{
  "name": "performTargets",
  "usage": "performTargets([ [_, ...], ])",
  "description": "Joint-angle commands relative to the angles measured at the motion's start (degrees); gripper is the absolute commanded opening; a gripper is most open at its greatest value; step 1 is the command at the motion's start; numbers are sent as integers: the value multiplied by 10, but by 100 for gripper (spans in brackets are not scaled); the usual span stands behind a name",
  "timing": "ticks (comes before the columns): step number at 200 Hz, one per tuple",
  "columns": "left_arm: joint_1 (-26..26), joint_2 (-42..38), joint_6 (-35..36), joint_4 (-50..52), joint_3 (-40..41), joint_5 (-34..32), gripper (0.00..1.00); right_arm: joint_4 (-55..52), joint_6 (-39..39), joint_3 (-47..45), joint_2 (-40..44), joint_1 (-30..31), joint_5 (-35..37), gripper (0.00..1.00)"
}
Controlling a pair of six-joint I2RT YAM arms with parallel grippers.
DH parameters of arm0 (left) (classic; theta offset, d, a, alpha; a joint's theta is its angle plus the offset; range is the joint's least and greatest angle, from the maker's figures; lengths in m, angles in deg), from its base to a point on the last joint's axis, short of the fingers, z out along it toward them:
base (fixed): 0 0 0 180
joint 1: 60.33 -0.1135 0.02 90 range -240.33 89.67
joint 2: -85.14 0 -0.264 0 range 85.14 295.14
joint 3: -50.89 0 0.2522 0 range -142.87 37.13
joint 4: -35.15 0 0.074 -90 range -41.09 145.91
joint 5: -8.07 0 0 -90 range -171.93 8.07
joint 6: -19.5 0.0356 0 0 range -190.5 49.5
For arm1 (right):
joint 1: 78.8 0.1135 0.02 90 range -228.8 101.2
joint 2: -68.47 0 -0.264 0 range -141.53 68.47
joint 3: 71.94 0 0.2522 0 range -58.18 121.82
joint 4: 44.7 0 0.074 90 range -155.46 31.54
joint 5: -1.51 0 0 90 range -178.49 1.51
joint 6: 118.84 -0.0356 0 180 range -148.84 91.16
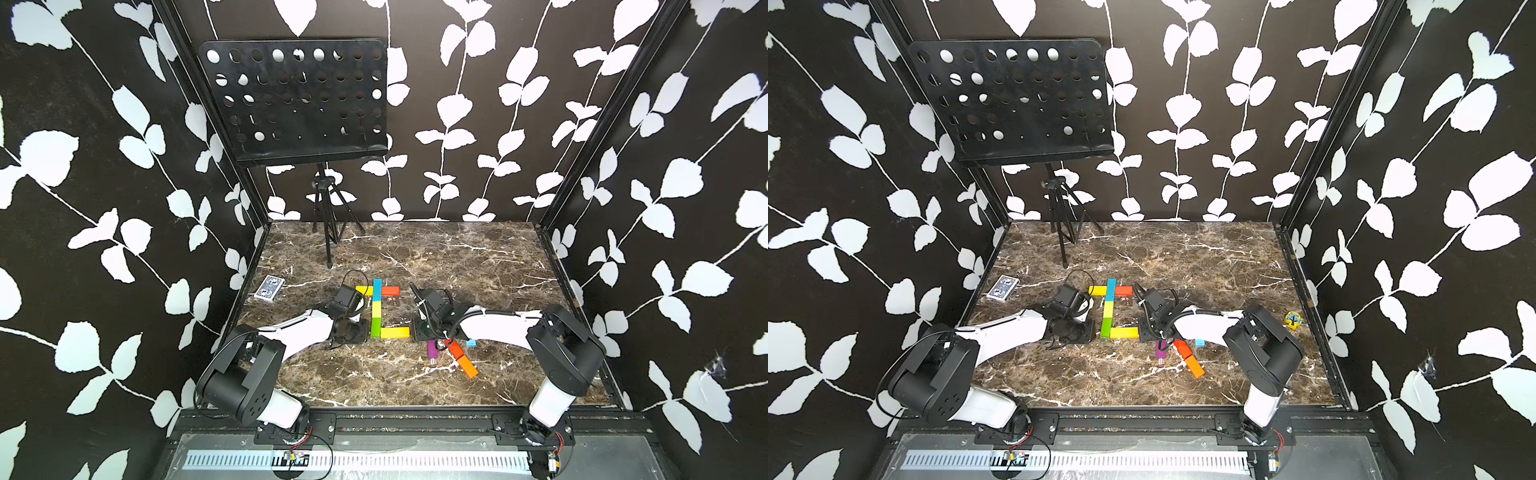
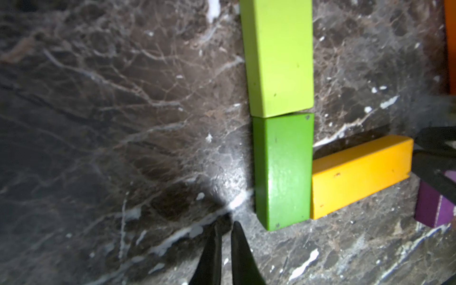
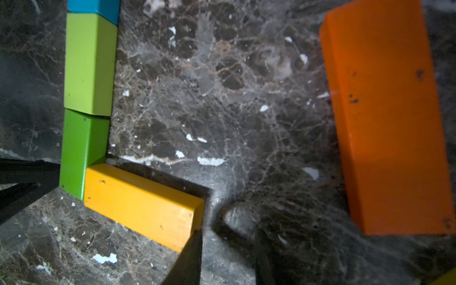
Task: Assemble the letter t with building blocks
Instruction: Adjust the building blocks at the center of the board.
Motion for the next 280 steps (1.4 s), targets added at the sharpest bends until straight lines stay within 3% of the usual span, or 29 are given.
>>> performTargets([
  [1,5,5,9,7,-16,5,16,-14,1,5,-9,3,1,35],
  [238,14,16,14,24,-22,6,27,-19,1,-5,2,4,3,35],
  [280,14,11,15,54,-26,-38,30,-19,1,-8,4,4,3,35],
])
